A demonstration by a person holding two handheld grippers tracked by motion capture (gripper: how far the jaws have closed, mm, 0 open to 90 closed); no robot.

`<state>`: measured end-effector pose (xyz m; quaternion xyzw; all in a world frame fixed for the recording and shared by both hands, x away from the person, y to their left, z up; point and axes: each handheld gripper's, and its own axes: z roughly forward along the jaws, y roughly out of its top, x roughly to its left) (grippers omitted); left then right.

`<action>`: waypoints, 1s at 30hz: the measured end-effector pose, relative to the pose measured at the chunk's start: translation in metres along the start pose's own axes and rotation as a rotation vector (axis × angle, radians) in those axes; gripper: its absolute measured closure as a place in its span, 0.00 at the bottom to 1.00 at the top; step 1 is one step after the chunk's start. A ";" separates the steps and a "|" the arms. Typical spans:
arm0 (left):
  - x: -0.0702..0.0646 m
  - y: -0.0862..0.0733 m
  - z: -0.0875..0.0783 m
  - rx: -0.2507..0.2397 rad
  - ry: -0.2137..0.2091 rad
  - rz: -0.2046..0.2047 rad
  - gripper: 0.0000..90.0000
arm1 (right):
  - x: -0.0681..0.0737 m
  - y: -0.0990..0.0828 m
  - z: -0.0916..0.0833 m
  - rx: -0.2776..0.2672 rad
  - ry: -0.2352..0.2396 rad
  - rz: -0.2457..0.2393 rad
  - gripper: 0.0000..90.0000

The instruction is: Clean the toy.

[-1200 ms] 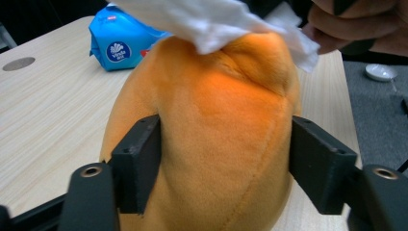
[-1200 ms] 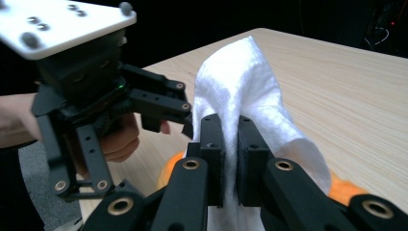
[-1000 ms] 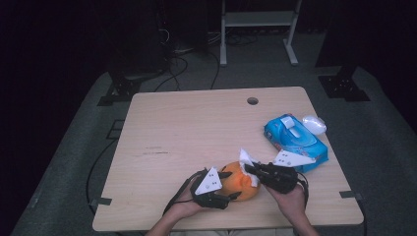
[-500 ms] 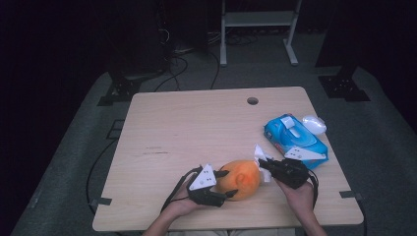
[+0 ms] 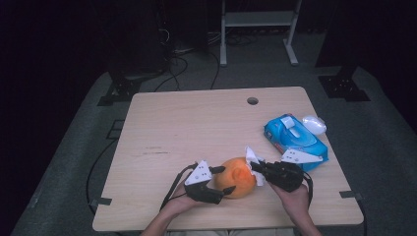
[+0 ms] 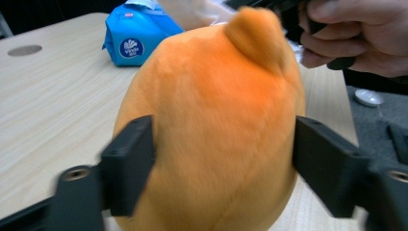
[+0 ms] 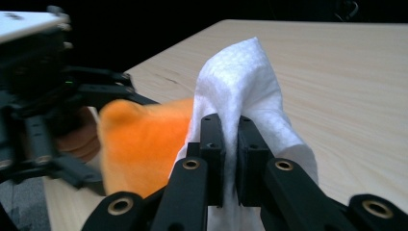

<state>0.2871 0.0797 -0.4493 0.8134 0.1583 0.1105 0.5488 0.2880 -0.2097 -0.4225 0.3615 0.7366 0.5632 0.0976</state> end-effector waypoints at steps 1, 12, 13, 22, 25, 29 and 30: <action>-0.001 -0.001 0.002 0.004 0.009 0.011 0.21 | -0.004 -0.002 0.000 -0.002 0.000 0.021 0.92; -0.005 0.018 -0.008 0.008 0.051 0.011 0.45 | 0.014 0.009 -0.005 -0.071 0.070 0.015 0.92; -0.005 0.019 -0.010 0.007 0.044 0.002 0.46 | 0.019 0.011 -0.006 -0.088 0.085 0.004 0.92; -0.006 0.022 -0.012 0.008 0.018 -0.012 0.50 | 0.024 0.007 0.005 -0.030 0.059 -0.058 0.92; -0.001 0.019 -0.007 -0.009 0.022 -0.028 0.35 | 0.021 0.006 0.005 -0.017 0.031 -0.063 0.92; 0.008 0.009 -0.005 -0.008 0.006 -0.093 0.18 | 0.021 0.005 0.005 -0.004 0.012 -0.079 0.92; 0.009 0.009 -0.005 -0.007 0.000 -0.092 0.19 | 0.019 0.004 0.006 -0.007 0.010 -0.072 0.92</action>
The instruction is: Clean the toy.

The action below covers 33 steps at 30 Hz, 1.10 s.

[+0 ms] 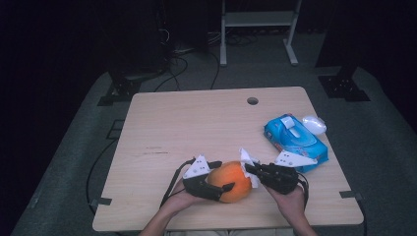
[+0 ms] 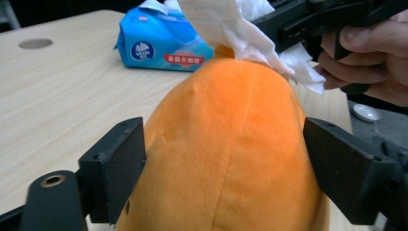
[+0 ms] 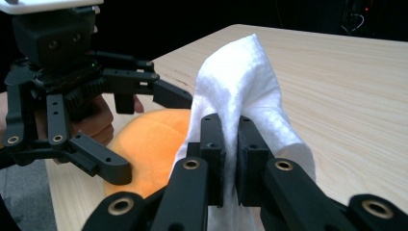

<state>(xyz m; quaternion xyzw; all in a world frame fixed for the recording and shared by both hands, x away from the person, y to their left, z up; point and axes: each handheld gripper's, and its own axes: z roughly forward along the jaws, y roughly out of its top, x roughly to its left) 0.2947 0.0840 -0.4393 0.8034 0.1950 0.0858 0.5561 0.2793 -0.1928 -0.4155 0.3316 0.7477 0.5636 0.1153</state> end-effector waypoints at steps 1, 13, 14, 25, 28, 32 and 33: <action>-0.001 0.000 0.000 0.006 0.000 0.010 0.24 | -0.001 0.000 0.000 0.001 0.000 0.008 0.92; -0.009 0.011 -0.006 0.005 0.021 0.037 0.39 | 0.011 0.001 0.008 0.012 0.029 -0.023 0.93; -0.008 0.011 -0.006 -0.003 0.012 0.021 0.35 | 0.009 0.000 0.007 0.012 0.022 -0.022 0.93; -0.008 0.008 -0.005 0.014 -0.001 0.020 0.43 | 0.013 0.002 0.005 0.007 -0.006 -0.032 0.92; -0.009 0.009 -0.008 -0.006 -0.023 0.030 0.45 | 0.020 0.004 0.007 0.010 0.005 -0.068 0.92; -0.003 0.006 -0.008 -0.013 -0.032 0.005 0.30 | 0.008 -0.001 0.005 0.014 -0.004 -0.030 0.92; -0.002 0.004 -0.006 0.001 -0.023 0.004 0.24 | 0.005 -0.001 0.004 0.014 -0.016 -0.025 0.92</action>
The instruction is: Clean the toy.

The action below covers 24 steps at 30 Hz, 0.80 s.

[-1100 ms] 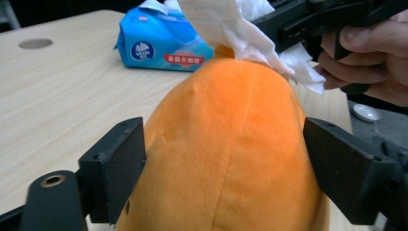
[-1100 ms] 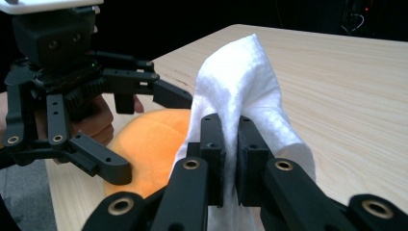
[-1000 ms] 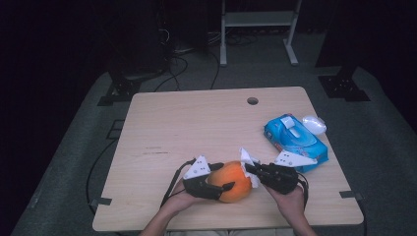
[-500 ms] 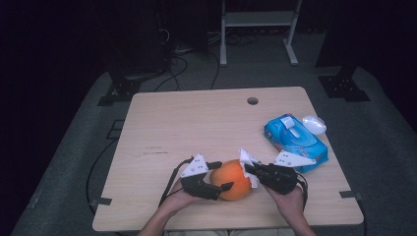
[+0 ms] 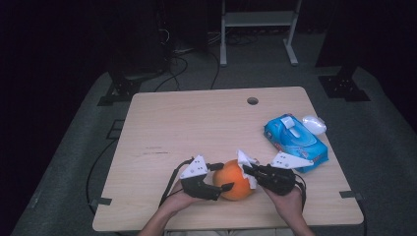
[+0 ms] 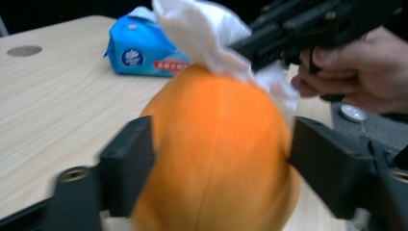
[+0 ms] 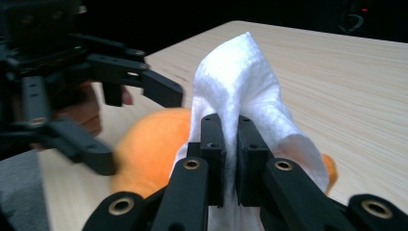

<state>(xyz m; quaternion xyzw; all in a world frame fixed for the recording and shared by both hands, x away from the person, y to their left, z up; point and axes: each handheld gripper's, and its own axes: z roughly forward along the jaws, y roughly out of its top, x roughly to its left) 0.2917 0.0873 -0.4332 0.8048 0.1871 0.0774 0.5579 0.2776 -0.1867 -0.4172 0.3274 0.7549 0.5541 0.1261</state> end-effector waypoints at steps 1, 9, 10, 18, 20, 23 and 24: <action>0.001 -0.002 0.002 0.006 0.002 -0.009 0.20 | -0.004 -0.001 -0.002 -0.003 -0.014 0.008 0.92; -0.002 -0.006 0.007 0.034 0.022 0.030 0.35 | 0.002 0.002 -0.002 -0.019 0.002 0.020 0.92; -0.004 -0.005 0.006 0.035 0.023 0.039 0.38 | 0.007 0.004 -0.001 -0.025 0.027 0.009 0.92; -0.008 0.003 0.002 0.010 0.029 0.044 0.47 | -0.007 0.002 -0.008 -0.026 -0.018 0.027 0.92; -0.009 0.006 0.001 -0.017 0.025 0.031 0.48 | -0.013 0.000 -0.010 -0.029 -0.031 0.060 0.92; -0.010 0.012 -0.006 -0.059 0.018 0.020 0.50 | -0.002 0.006 -0.010 -0.046 -0.013 0.029 0.92; -0.010 0.014 -0.008 -0.071 0.010 0.014 0.51 | 0.001 0.008 -0.010 -0.060 0.012 0.028 0.92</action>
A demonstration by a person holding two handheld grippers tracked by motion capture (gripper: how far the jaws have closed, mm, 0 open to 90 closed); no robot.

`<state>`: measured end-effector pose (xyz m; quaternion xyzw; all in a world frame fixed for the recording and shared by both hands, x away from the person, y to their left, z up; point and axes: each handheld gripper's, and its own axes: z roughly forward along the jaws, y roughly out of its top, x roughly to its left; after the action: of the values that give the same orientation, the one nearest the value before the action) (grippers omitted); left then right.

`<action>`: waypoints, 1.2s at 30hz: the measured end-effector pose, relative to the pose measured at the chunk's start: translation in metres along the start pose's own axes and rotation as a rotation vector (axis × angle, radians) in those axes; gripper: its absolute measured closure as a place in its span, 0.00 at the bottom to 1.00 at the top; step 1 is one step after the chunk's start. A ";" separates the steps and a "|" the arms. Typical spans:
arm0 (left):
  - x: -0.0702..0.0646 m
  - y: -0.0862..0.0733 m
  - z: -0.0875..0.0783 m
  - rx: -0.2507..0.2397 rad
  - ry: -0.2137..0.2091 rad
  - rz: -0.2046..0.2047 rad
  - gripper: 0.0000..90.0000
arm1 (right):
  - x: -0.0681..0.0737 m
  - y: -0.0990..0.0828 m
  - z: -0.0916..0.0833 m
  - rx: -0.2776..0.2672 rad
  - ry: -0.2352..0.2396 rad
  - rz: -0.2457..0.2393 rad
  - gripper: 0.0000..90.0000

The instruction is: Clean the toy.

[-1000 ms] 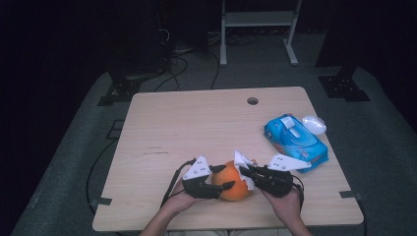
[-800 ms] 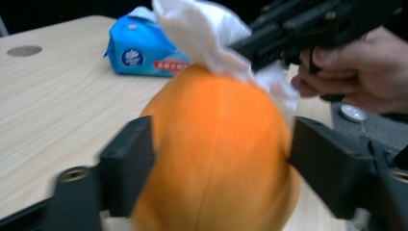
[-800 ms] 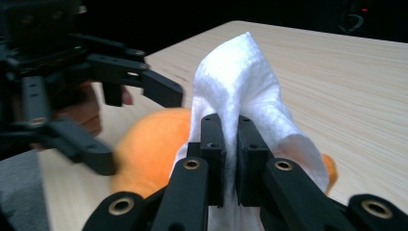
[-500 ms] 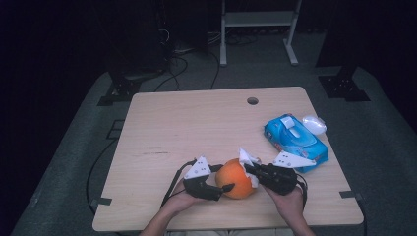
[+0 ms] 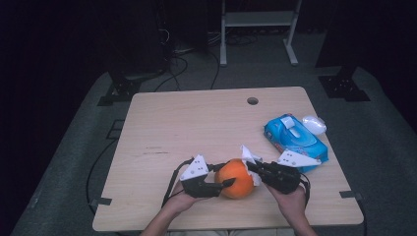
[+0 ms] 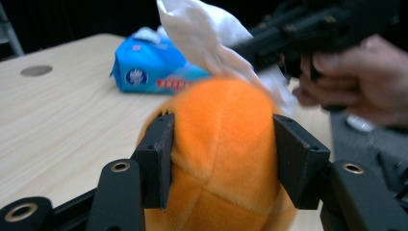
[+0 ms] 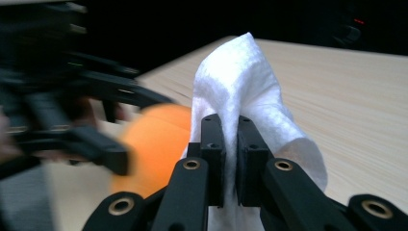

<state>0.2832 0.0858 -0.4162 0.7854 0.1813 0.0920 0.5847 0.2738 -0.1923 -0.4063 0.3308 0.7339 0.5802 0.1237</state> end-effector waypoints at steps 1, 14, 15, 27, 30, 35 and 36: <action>-0.001 0.001 -0.001 -0.001 -0.006 0.006 0.51 | 0.005 0.002 0.001 -0.009 0.025 -0.007 0.92; 0.010 -0.018 0.010 0.059 -0.036 -0.033 0.26 | -0.006 -0.008 0.005 0.033 -0.011 0.032 0.92; 0.008 -0.016 0.009 0.065 -0.022 -0.008 0.31 | -0.003 -0.007 0.006 0.032 -0.010 0.021 0.92; 0.007 -0.009 0.001 0.024 -0.030 -0.009 0.33 | 0.003 -0.007 0.006 0.004 0.056 0.003 0.92; 0.011 -0.016 0.008 0.039 -0.030 -0.031 0.20 | -0.003 -0.007 0.005 0.003 0.027 0.017 0.92; 0.009 -0.018 0.010 0.046 0.004 -0.026 0.26 | 0.011 -0.004 0.006 0.005 0.025 -0.035 0.92; 0.008 -0.018 0.009 0.046 -0.003 -0.030 0.29 | 0.013 -0.003 0.005 0.000 0.039 -0.033 0.92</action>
<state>0.2908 0.0852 -0.4363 0.7958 0.1944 0.0779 0.5682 0.2661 -0.1804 -0.4082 0.3071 0.7417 0.5843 0.1188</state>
